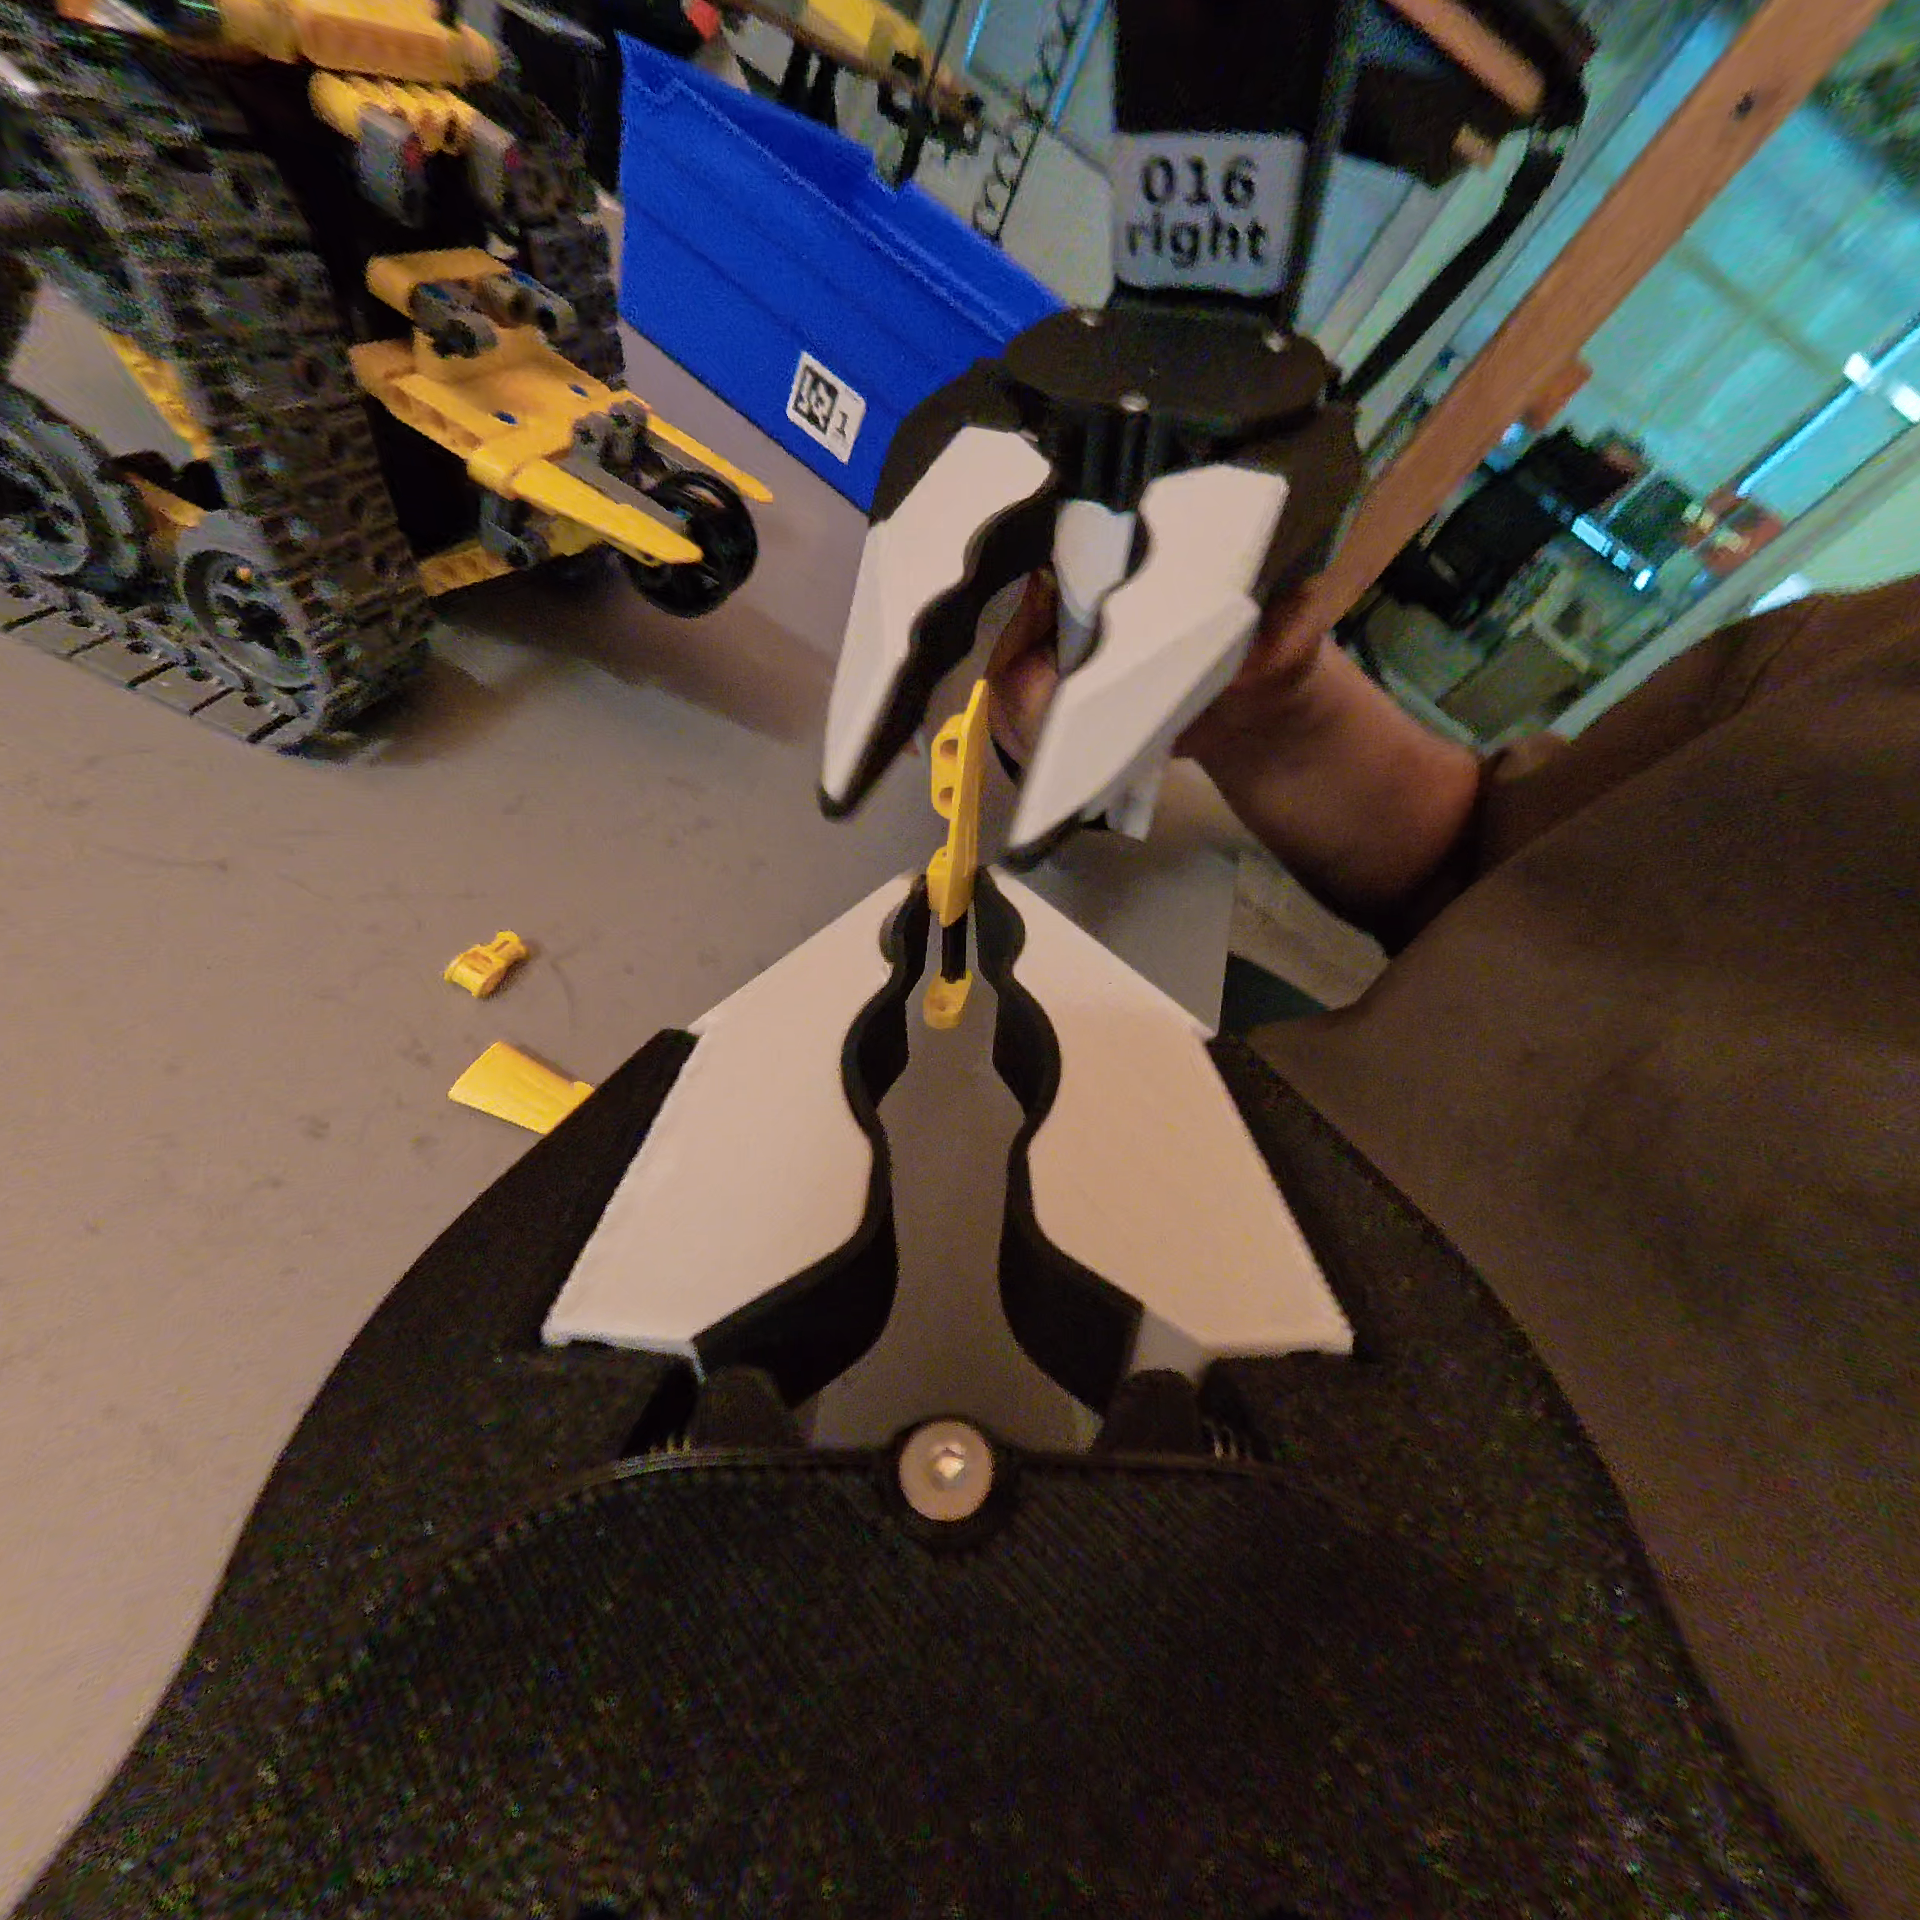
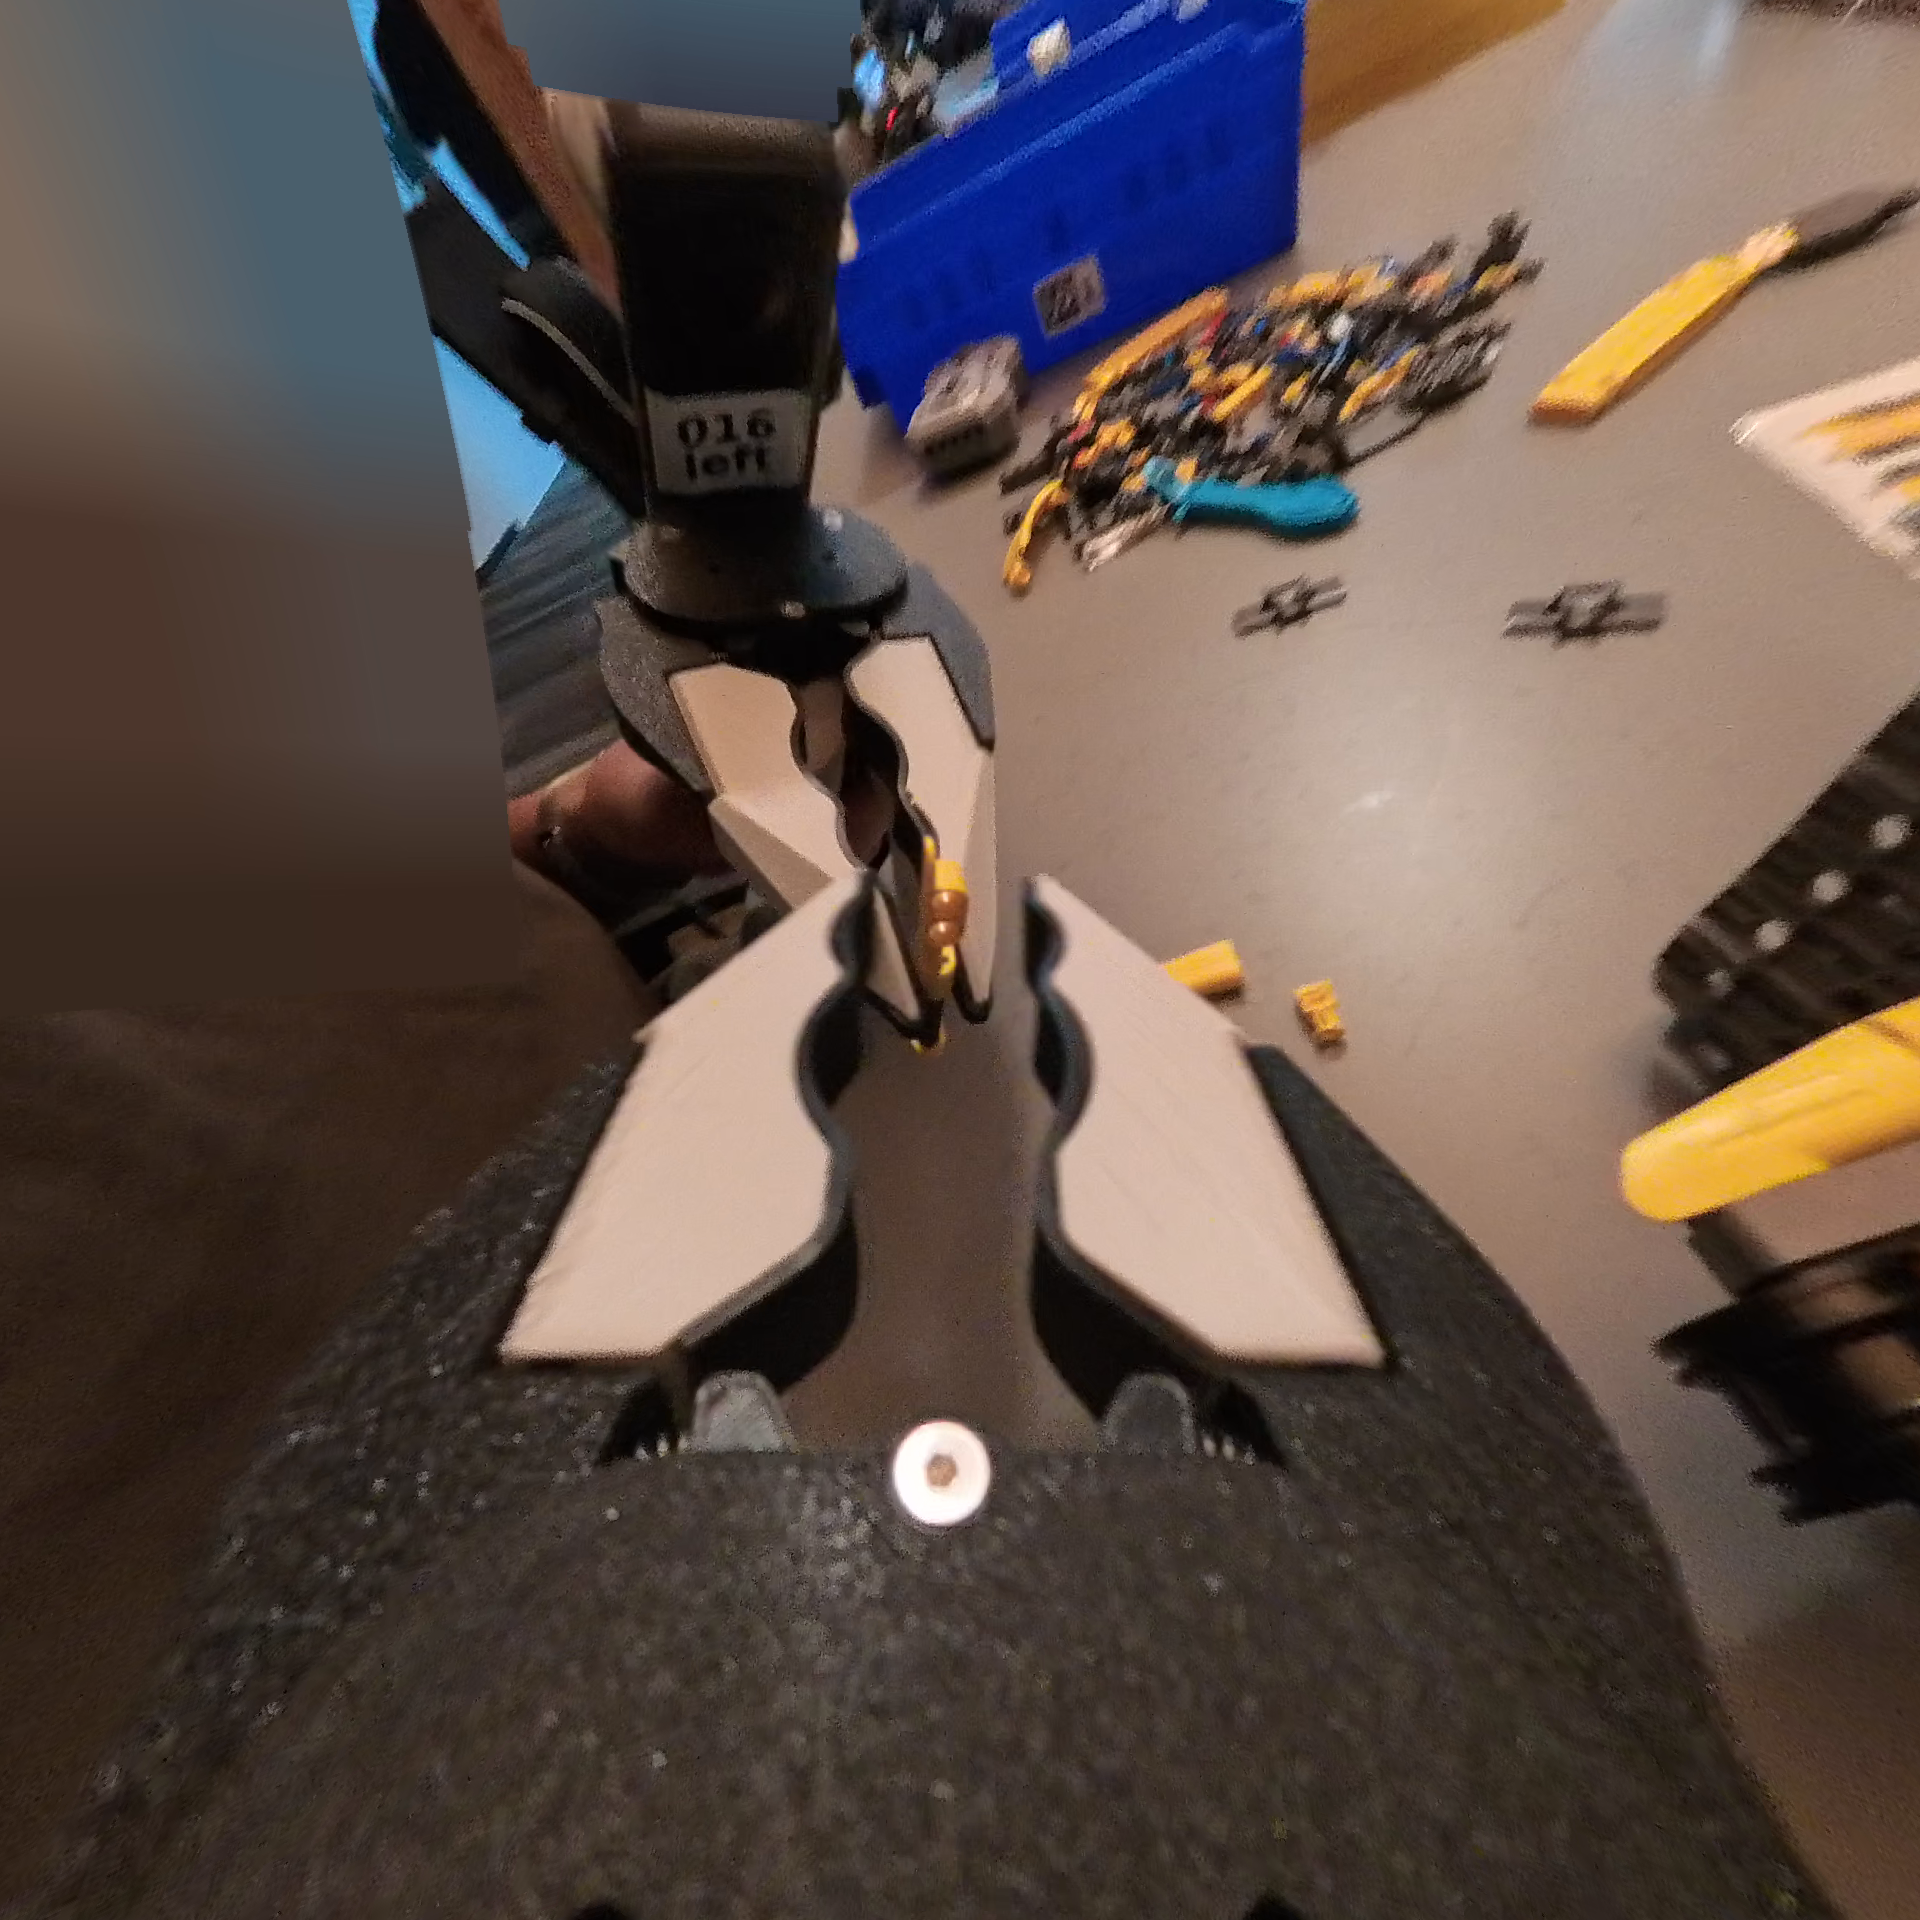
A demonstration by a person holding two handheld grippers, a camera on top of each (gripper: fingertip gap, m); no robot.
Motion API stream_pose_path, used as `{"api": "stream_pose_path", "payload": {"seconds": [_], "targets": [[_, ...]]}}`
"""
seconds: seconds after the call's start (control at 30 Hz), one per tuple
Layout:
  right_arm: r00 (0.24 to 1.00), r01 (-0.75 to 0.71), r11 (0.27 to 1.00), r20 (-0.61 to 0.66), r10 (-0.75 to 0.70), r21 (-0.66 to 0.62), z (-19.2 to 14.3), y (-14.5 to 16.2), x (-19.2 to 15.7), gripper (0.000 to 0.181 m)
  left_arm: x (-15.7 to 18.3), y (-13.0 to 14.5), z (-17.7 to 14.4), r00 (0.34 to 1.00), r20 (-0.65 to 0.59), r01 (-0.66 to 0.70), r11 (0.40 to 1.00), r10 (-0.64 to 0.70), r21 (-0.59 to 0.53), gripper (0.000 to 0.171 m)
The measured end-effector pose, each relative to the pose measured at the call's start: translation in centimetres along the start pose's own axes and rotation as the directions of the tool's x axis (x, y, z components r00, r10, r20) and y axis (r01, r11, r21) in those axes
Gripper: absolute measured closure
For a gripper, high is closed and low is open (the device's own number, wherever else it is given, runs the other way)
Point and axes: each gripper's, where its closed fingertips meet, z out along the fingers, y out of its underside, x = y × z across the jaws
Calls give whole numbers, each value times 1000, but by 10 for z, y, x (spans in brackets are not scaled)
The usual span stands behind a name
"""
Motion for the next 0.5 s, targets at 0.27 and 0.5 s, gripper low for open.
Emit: {"api": "stream_pose_path", "payload": {"seconds": [0.27, 0.5], "targets": [[880, 399, 907, -335, -337, 134, -6, -24, 6, 128, -13, -45, -39, 873, -333, 459, 830, -357, 316, 168], [680, 566, 822, -602, -420, 66, 9, -30, 4, 134, -17, -63, -55, 803, -457, 580, 675, -382, 456, 168]]}}
